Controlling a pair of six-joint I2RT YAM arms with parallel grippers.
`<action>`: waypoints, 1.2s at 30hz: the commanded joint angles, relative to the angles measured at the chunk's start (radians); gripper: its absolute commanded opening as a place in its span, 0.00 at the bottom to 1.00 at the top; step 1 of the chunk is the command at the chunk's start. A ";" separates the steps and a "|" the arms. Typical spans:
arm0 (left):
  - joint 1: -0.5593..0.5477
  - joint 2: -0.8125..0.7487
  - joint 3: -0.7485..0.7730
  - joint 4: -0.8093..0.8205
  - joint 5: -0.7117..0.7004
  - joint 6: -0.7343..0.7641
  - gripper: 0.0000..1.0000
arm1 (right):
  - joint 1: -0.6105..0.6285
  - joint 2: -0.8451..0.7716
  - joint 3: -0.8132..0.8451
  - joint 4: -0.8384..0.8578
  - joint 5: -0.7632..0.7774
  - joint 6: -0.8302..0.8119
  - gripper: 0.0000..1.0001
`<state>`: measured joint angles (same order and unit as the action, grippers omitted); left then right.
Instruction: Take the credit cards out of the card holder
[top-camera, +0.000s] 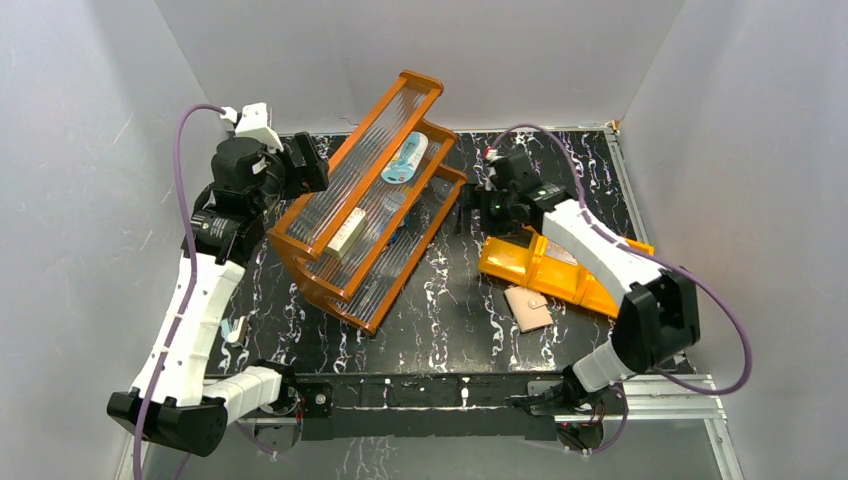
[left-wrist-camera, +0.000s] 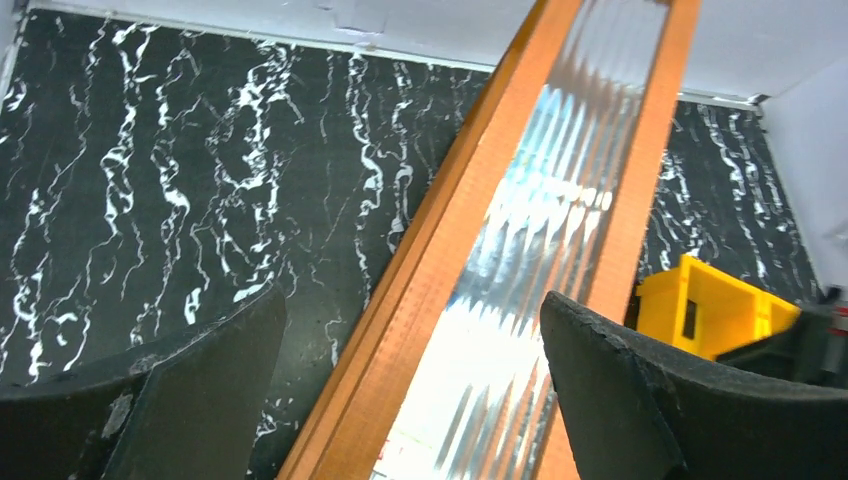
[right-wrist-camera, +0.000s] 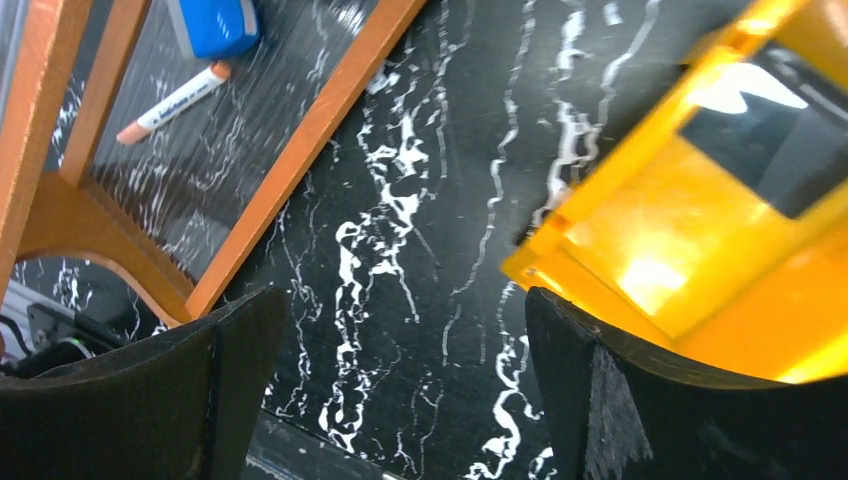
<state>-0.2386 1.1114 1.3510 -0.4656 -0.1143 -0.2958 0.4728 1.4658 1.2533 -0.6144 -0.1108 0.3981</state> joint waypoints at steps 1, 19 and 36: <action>0.018 -0.054 0.045 0.061 0.144 0.025 0.98 | 0.082 0.097 0.087 0.069 -0.025 0.031 0.98; 0.029 -0.065 0.130 0.103 0.578 0.011 0.98 | 0.304 0.677 0.688 0.024 -0.131 0.092 0.96; 0.012 0.098 0.141 0.110 0.790 -0.077 0.98 | 0.286 0.070 0.206 0.156 0.717 0.204 0.98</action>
<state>-0.2169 1.1862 1.4803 -0.3836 0.5991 -0.3473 0.7963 1.8214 1.6009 -0.6022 0.2665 0.5335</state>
